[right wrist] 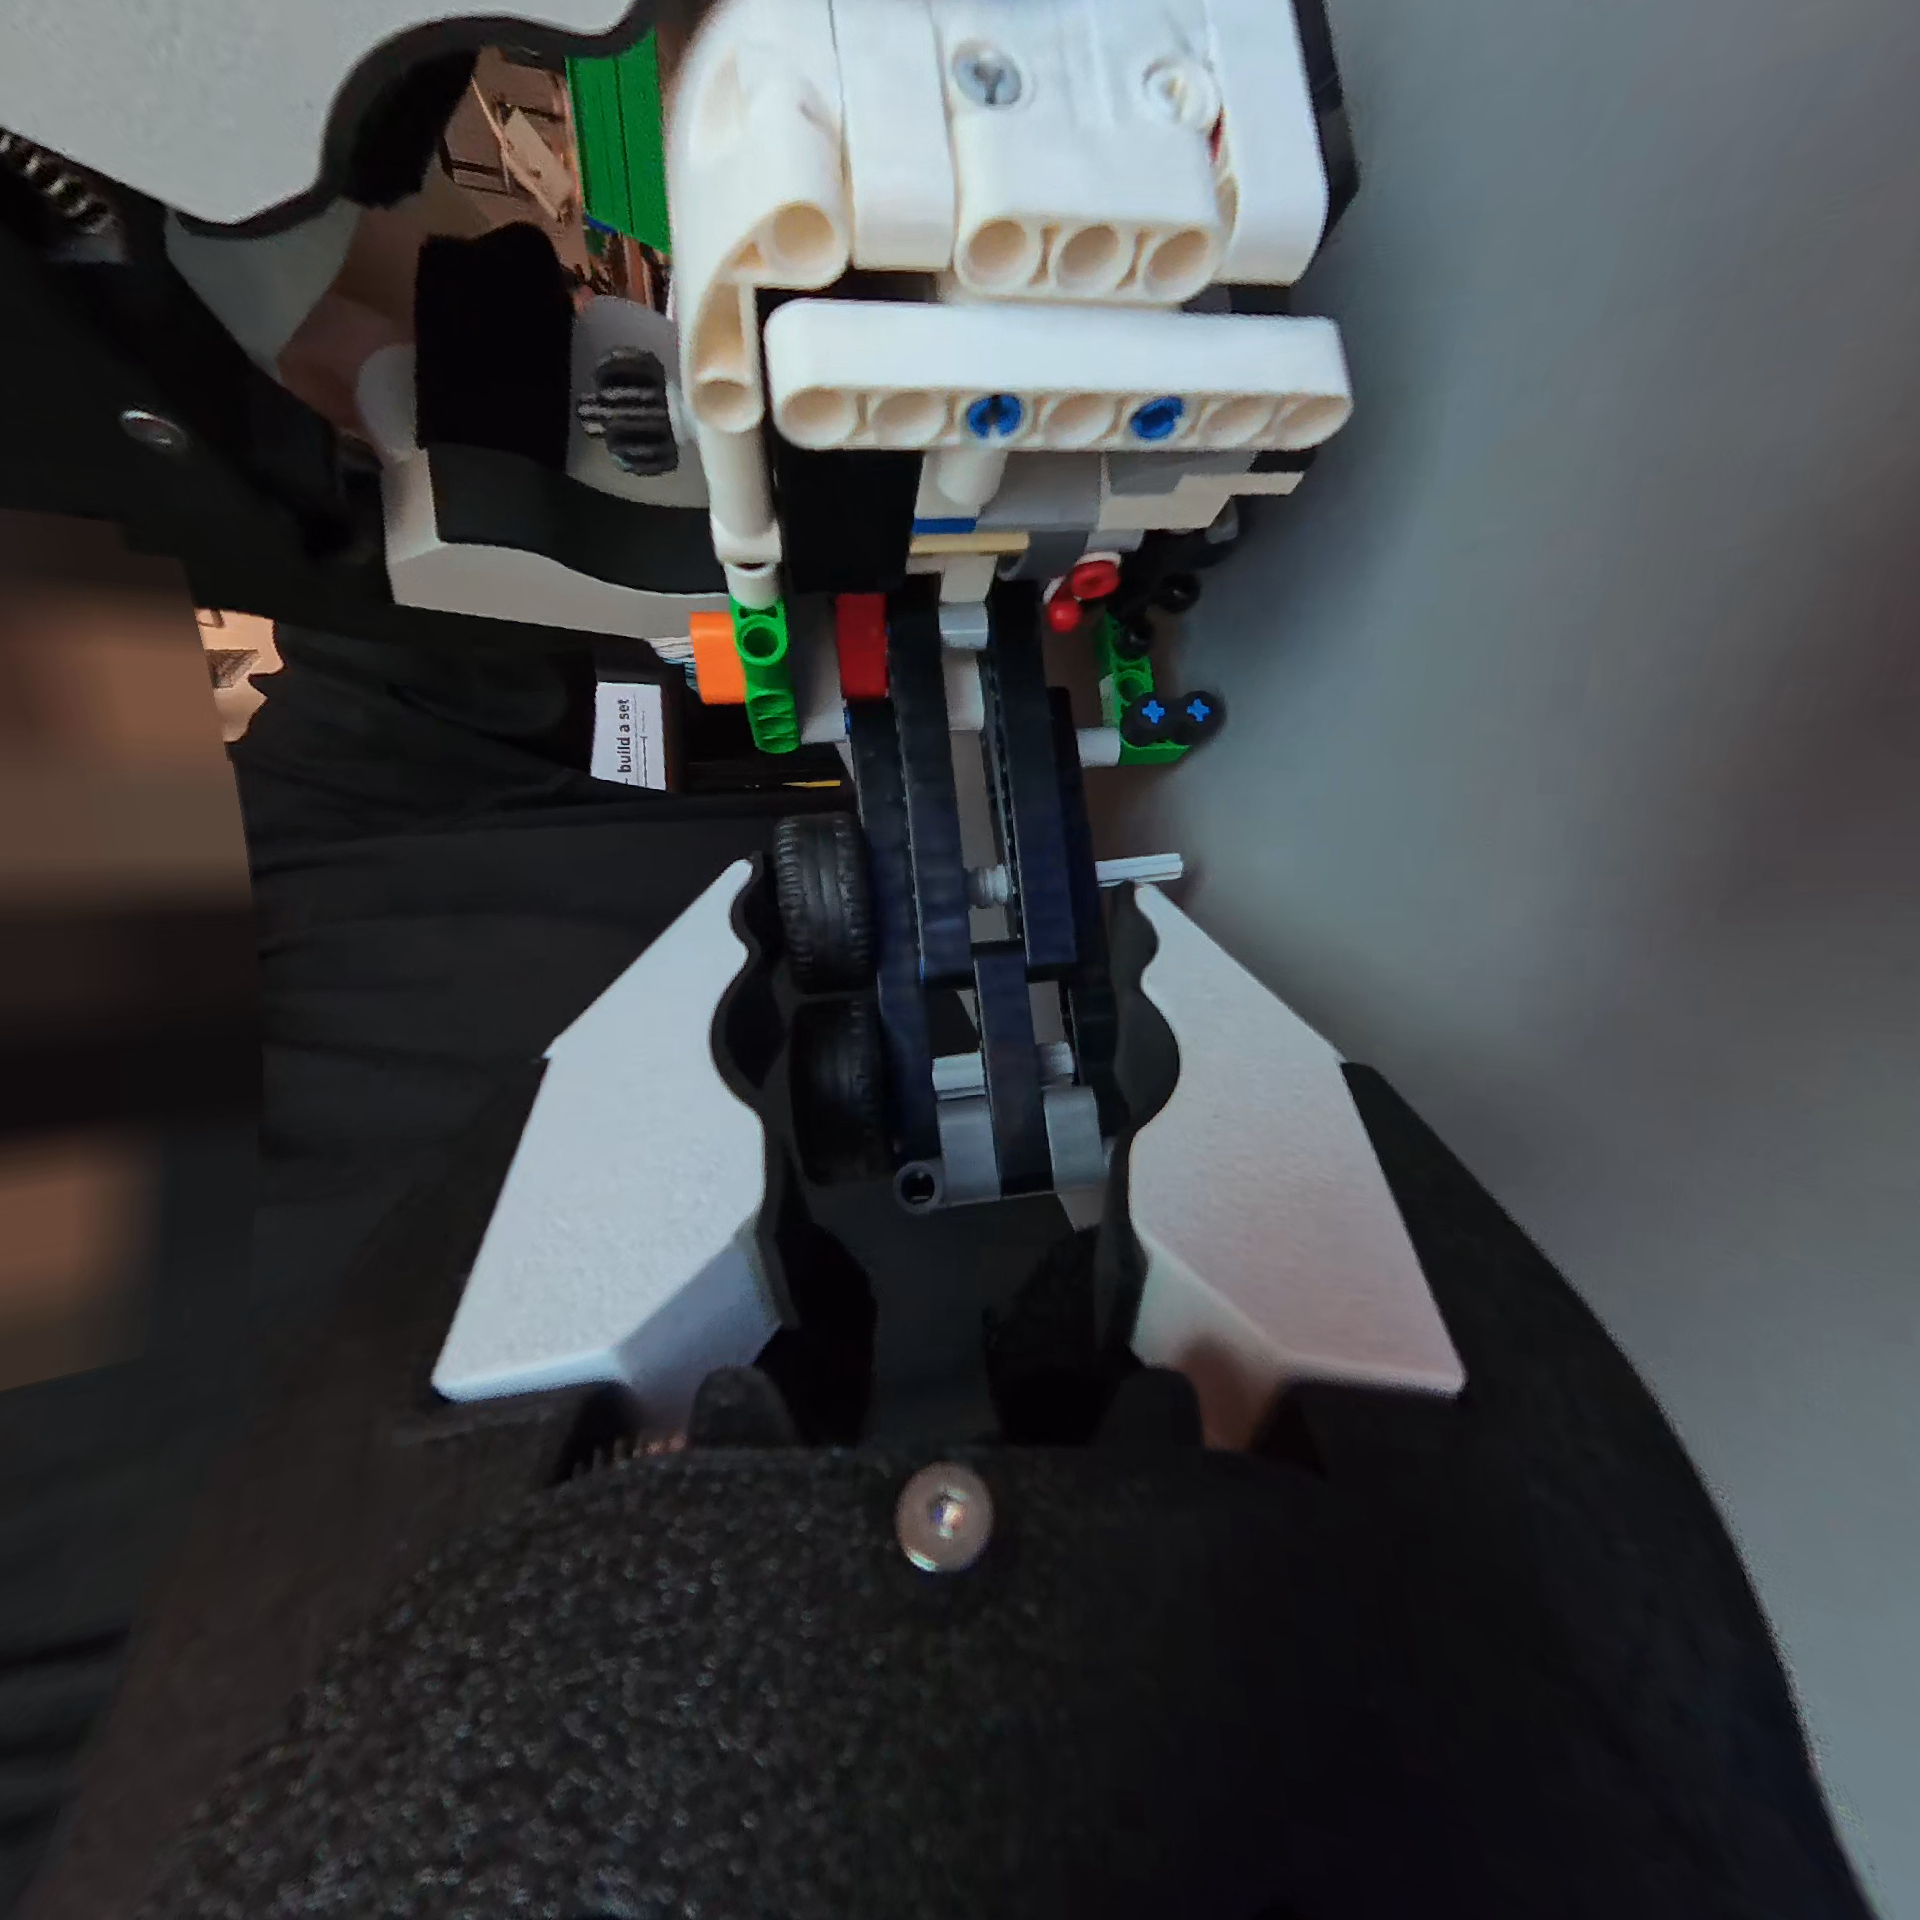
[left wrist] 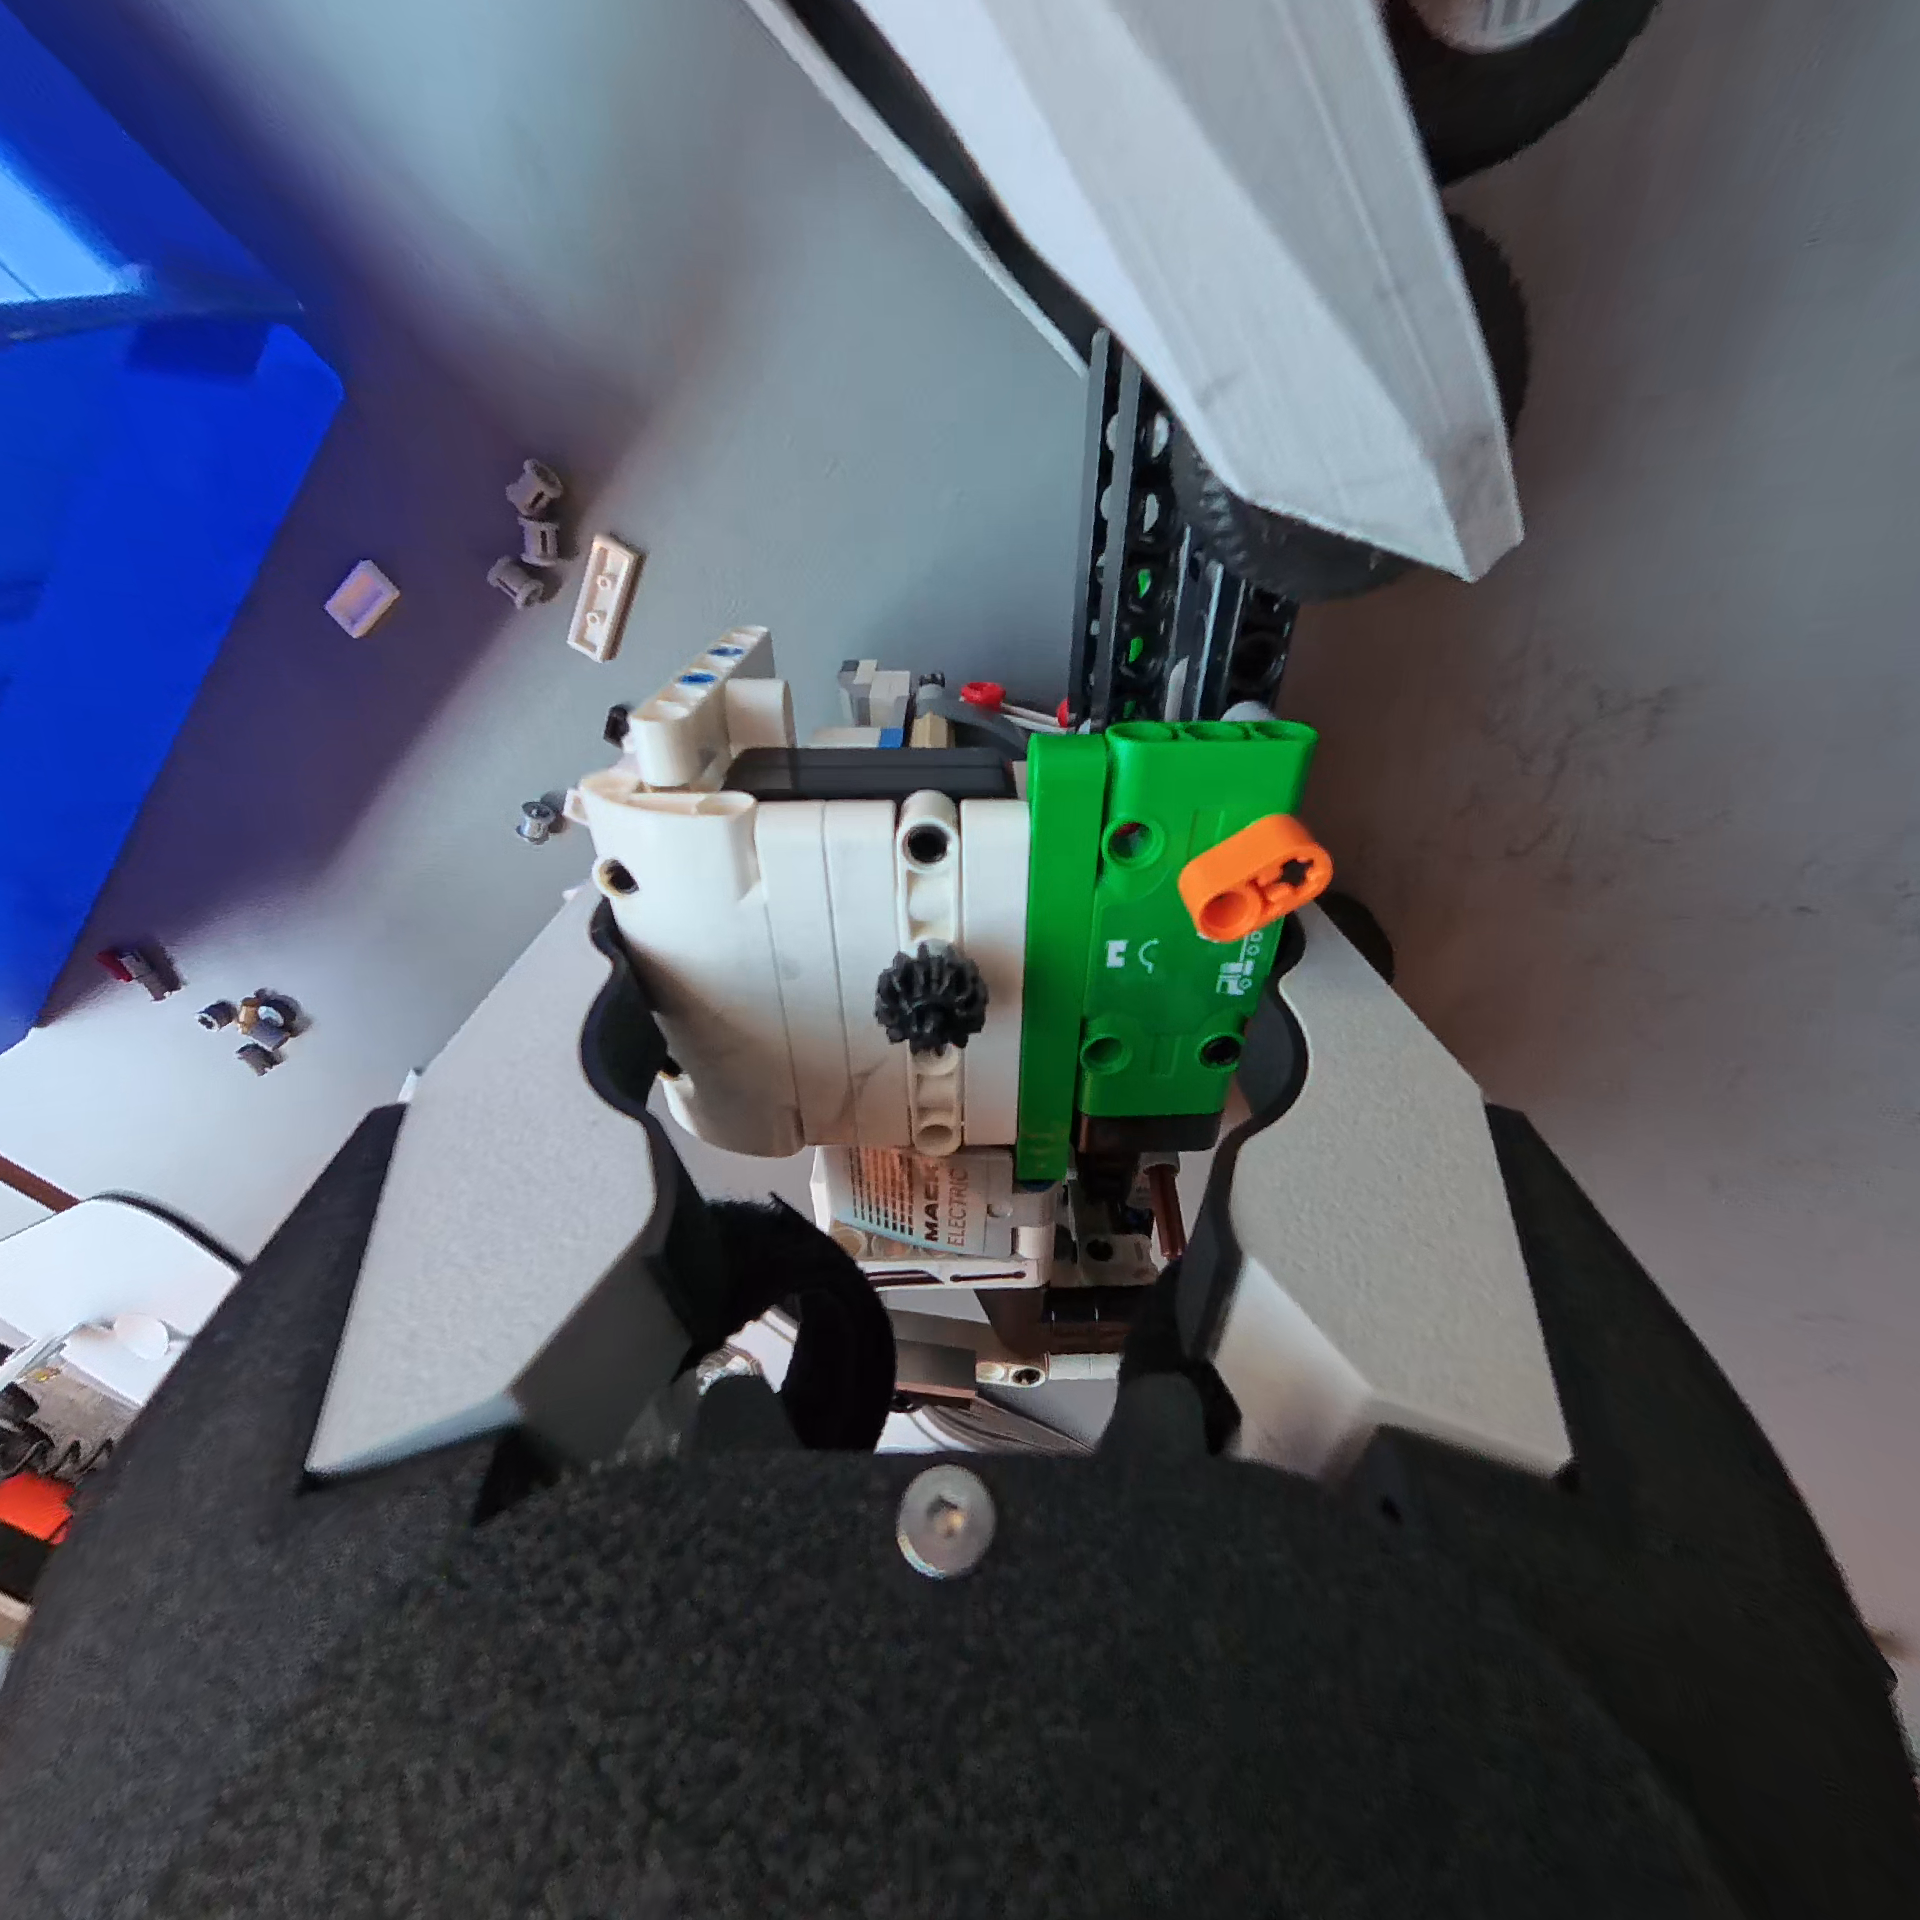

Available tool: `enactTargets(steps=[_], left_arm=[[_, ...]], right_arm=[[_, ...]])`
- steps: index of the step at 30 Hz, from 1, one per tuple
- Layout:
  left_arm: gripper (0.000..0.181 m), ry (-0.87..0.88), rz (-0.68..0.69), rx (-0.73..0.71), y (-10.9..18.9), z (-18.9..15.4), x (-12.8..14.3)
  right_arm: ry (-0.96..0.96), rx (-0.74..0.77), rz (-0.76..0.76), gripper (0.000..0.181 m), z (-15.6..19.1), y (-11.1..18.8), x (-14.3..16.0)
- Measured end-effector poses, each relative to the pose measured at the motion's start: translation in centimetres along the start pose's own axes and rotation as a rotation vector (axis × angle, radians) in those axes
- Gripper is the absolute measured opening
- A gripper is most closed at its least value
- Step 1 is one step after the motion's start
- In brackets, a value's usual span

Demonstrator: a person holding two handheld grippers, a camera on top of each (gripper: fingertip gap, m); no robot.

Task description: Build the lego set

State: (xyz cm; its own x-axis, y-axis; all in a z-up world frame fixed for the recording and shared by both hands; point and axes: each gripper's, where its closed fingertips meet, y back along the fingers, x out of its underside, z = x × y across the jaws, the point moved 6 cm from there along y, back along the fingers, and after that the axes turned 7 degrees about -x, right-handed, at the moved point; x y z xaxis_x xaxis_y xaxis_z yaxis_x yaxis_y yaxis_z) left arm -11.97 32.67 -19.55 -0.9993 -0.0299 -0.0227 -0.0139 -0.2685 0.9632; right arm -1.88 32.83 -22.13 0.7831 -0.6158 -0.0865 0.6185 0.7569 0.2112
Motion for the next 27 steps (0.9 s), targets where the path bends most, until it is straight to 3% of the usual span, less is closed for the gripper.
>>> enactTargets(steps=[2, 4, 7, 13, 19, 23, 27], left_arm=[[0.114, 0.000, -0.002, 0.006, 0.0, -0.2, -0.1], [0.114, -0.002, -0.005, 0.008, 0.0, -0.2, 0.0], [0.114, 0.010, -0.006, 0.020, 0.0, -0.1, 0.0], [0.113, -0.011, 0.007, -0.043, 0.3, -0.5, 0.1], [0.113, 0.061, -0.064, -0.226, 1.6, -1.9, 1.0], [0.113, 0.112, -0.102, -0.378, 2.9, -3.4, 2.1], [0.112, 0.130, -0.088, -0.595, 4.4, -4.6, 3.2]], right_arm=[[0.024, -0.022, 0.026, 0.063, 0.0, 0.0, 0.3], [0.009, -0.086, 0.014, 0.076, 0.4, 0.1, 0.4], [0.008, -0.052, 0.009, 0.061, 0.1, 0.2, 0.4], [0.048, 0.004, -0.002, 0.060, 0.4, -0.1, 0.6], [0.183, 0.100, -0.043, 0.069, 2.7, -0.4, 1.2], [0.253, -0.039, -0.130, 0.076, 4.7, -0.5, 1.8], [0.286, -0.217, -0.228, 0.067, 5.5, -0.5, 2.0]])
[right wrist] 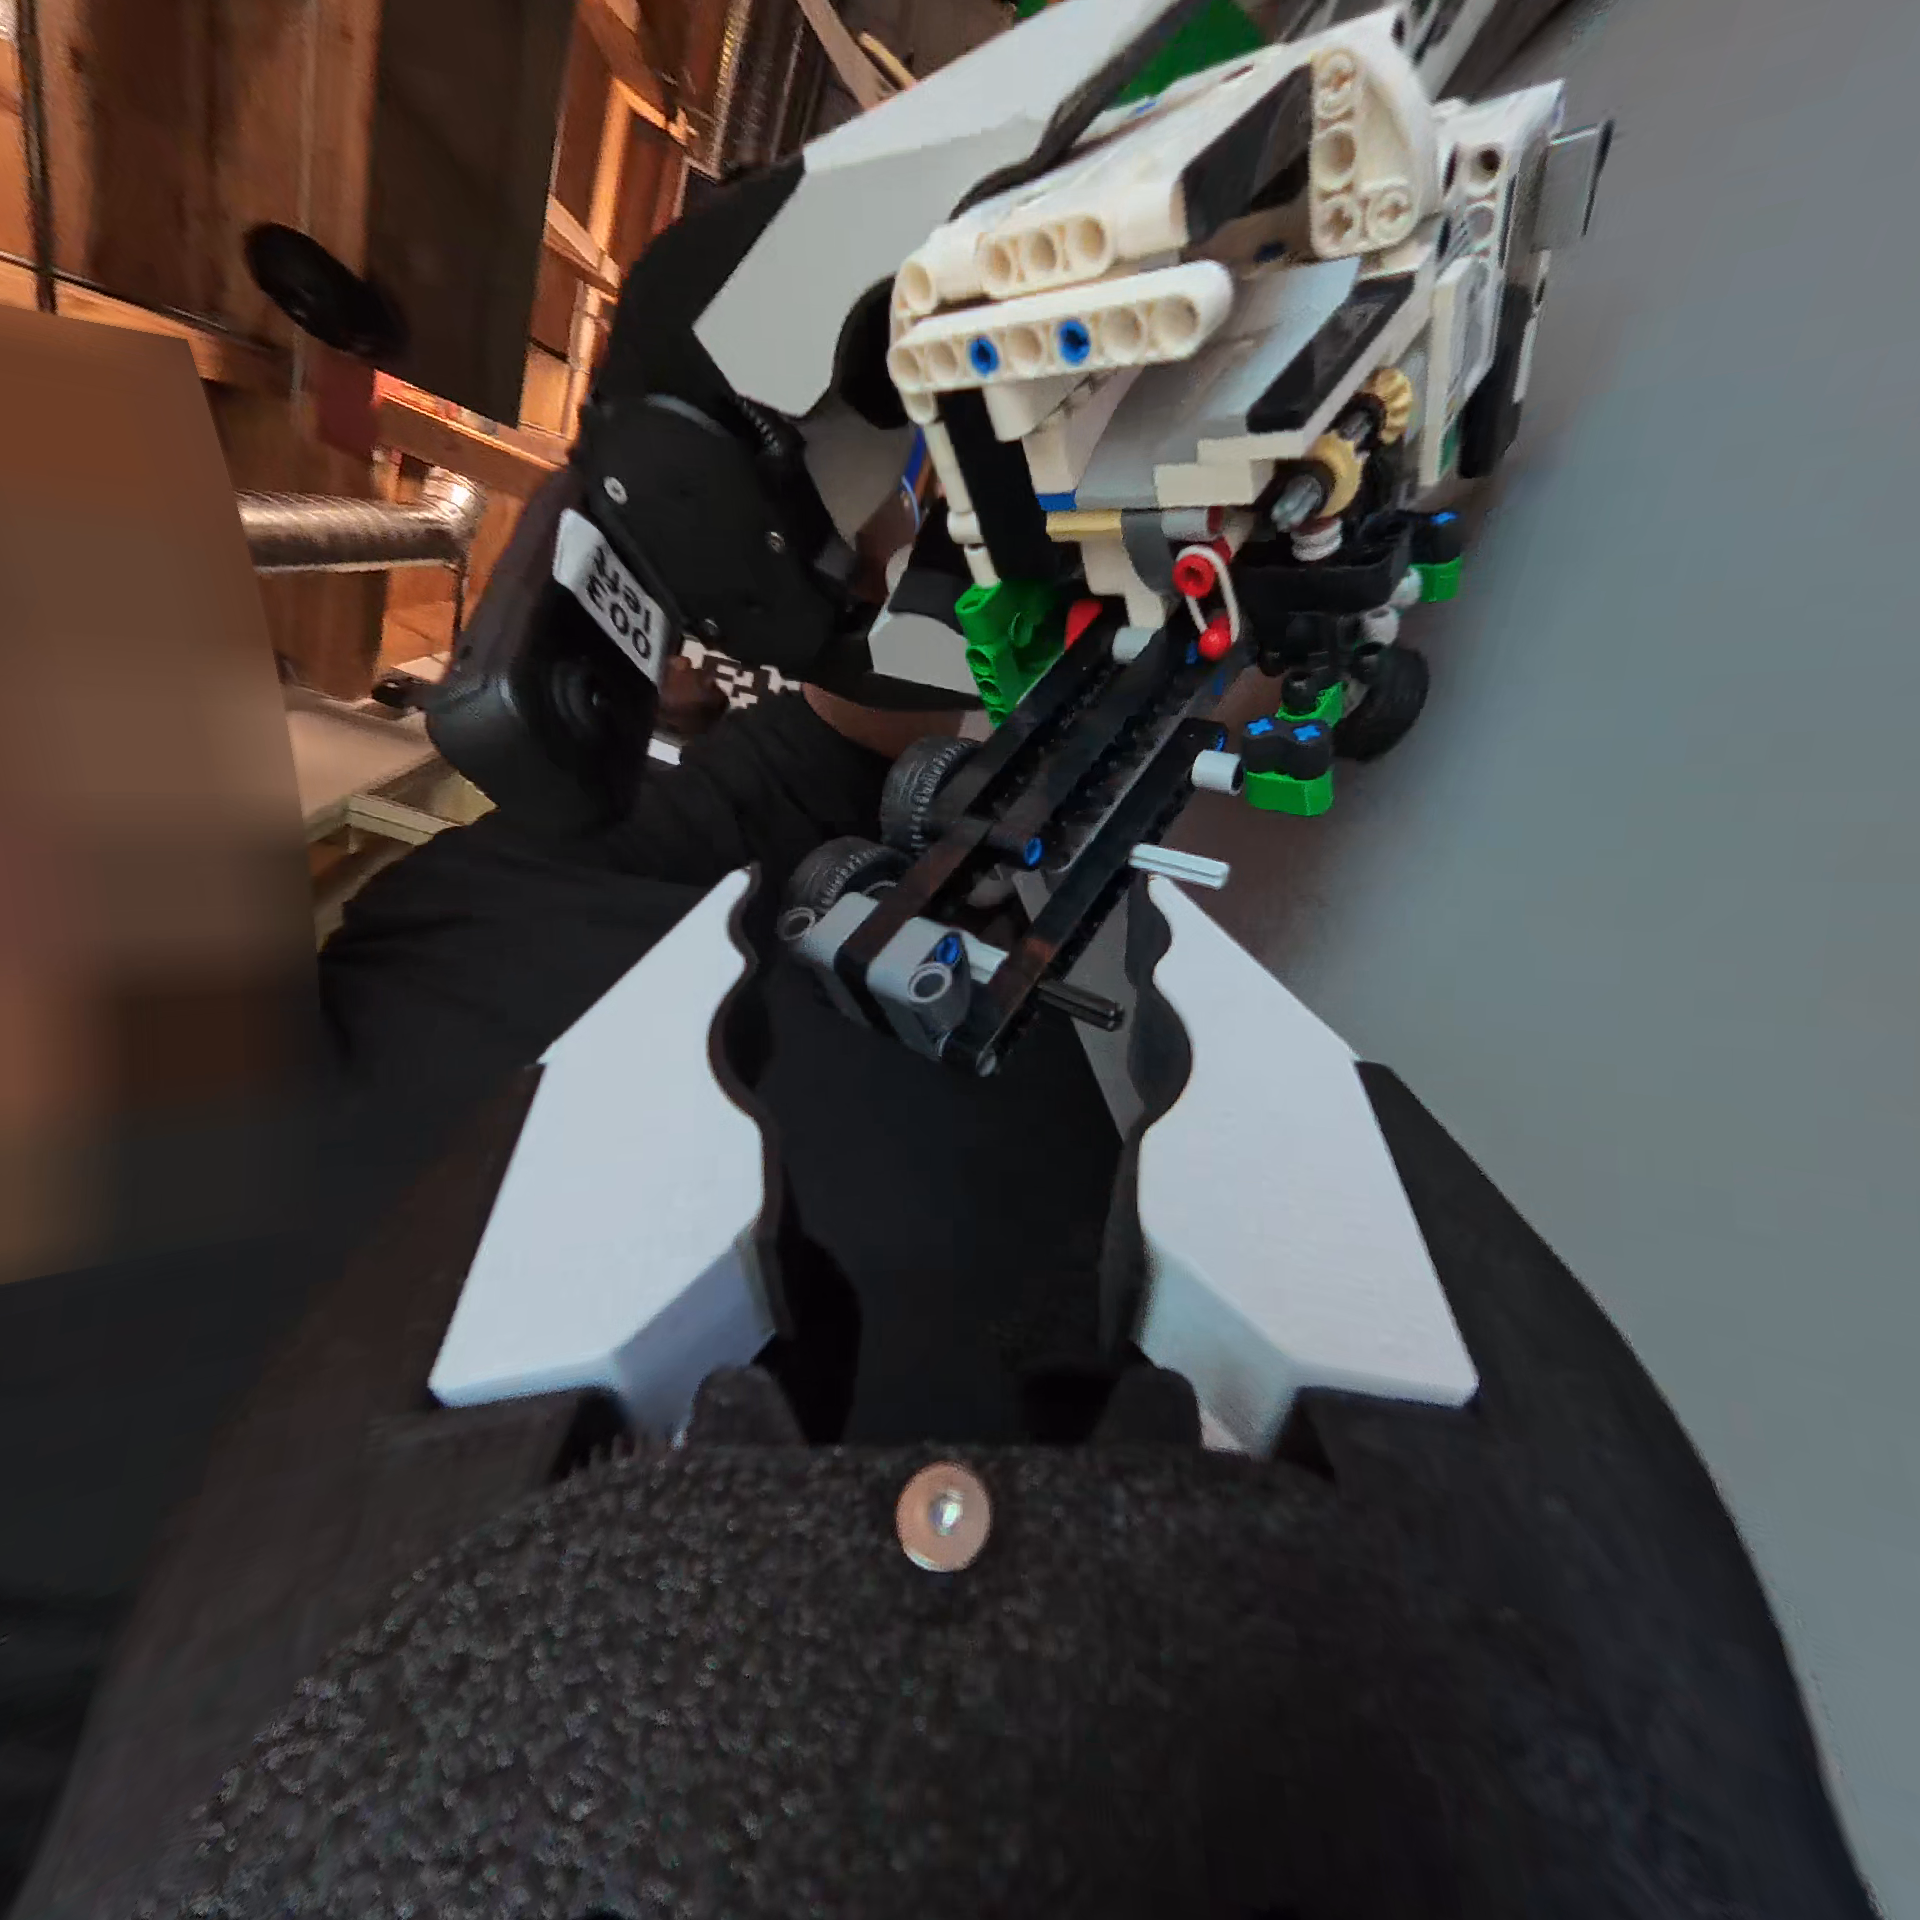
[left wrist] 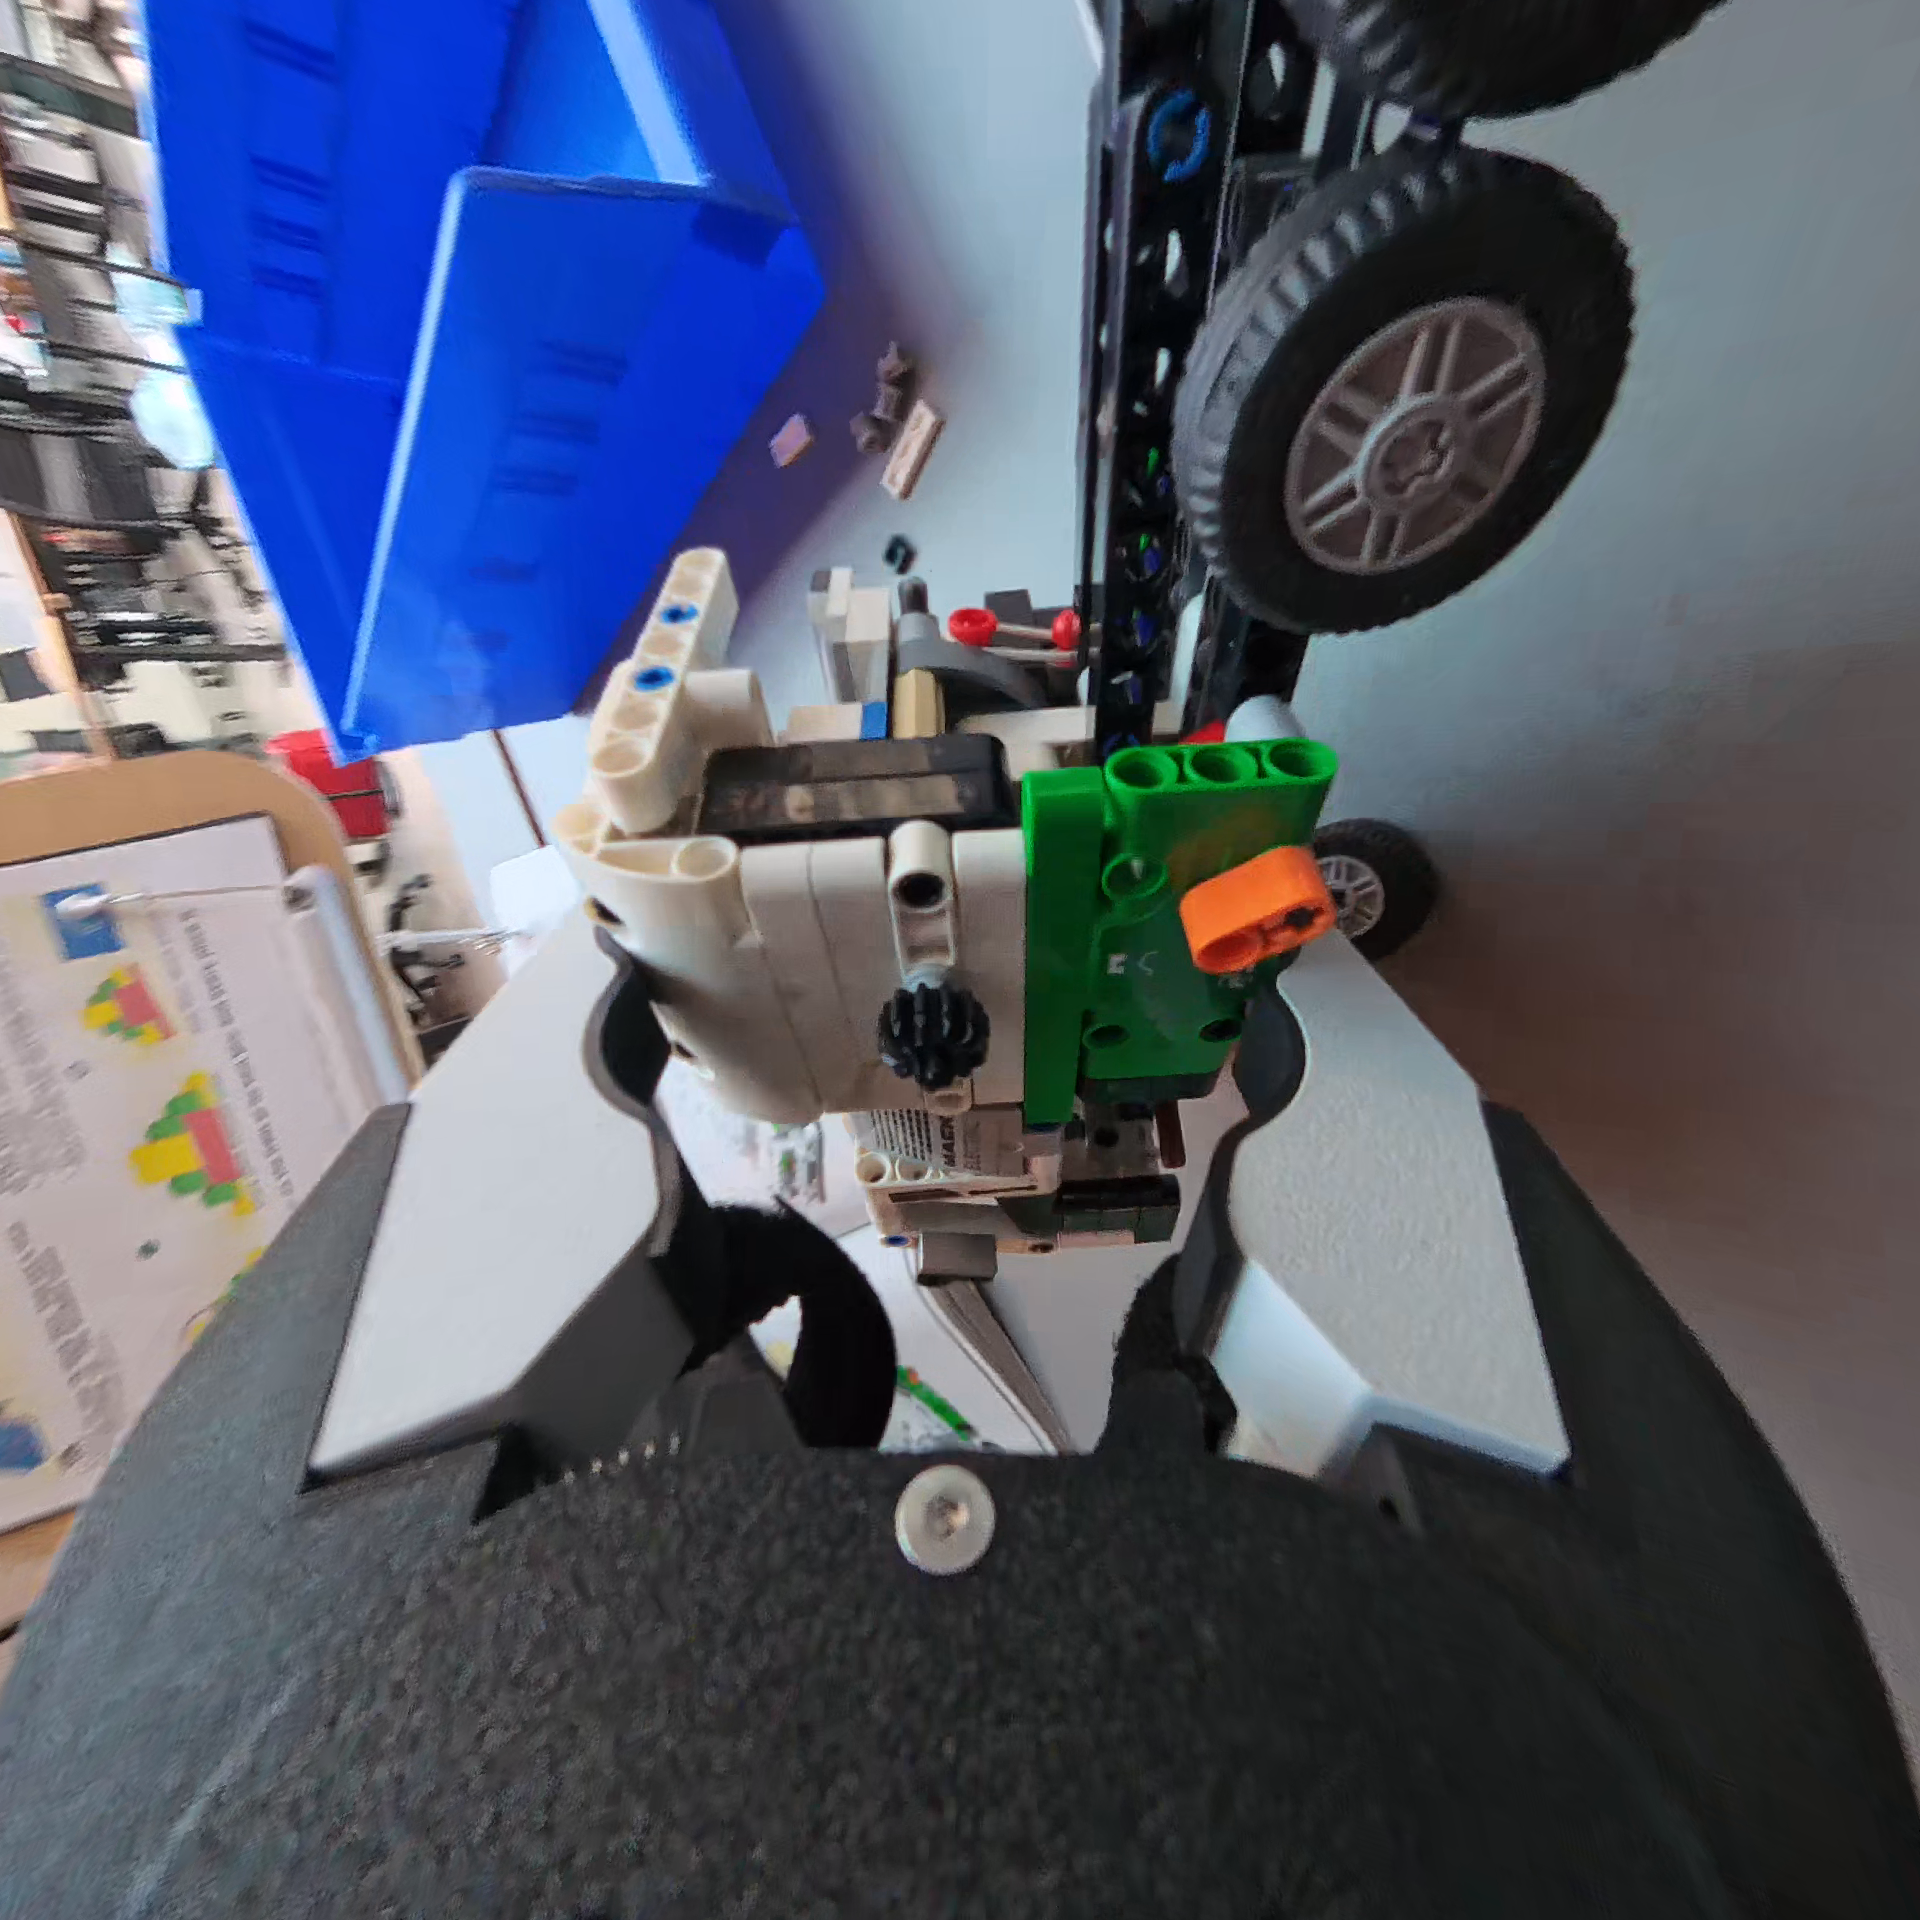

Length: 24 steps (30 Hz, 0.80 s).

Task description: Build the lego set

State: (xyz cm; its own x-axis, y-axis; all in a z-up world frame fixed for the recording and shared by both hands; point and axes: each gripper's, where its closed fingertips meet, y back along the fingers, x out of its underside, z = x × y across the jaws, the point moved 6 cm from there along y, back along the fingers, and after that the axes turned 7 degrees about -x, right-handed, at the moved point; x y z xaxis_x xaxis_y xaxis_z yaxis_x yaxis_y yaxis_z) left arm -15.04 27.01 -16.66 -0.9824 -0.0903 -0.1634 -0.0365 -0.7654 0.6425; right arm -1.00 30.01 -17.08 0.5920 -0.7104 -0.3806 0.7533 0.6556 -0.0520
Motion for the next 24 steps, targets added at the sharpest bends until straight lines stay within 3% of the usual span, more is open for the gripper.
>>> enactTargets(steps=[3, 6, 12, 17, 24], left_arm=[[0.112, -0.040, -0.002, -0.182, 1.0, -0.3, 0.1], [0.112, -0.068, 0.009, -0.329, 1.4, -0.9, 0.9], [0.112, -0.129, 0.068, -0.595, 1.8, -2.5, 2.7], [0.111, -0.127, 0.118, -0.704, 2.3, -3.3, 3.5], [0.107, -0.086, 0.159, -0.802, 2.9, -3.8, 4.1]], right_arm=[[0.047, 0.041, -0.026, 0.050, -1.1, -0.4, 0.0], [0.067, 0.046, -0.043, 0.044, -1.8, -1.1, -0.1], [-0.071, 0.029, -0.021, 0.034, -3.6, -2.8, 0.0], [-0.164, -0.078, 0.084, 0.033, -3.5, -4.6, 0.8], [-0.058, 0.092, 0.155, 0.029, -3.1, -5.1, -0.1]])
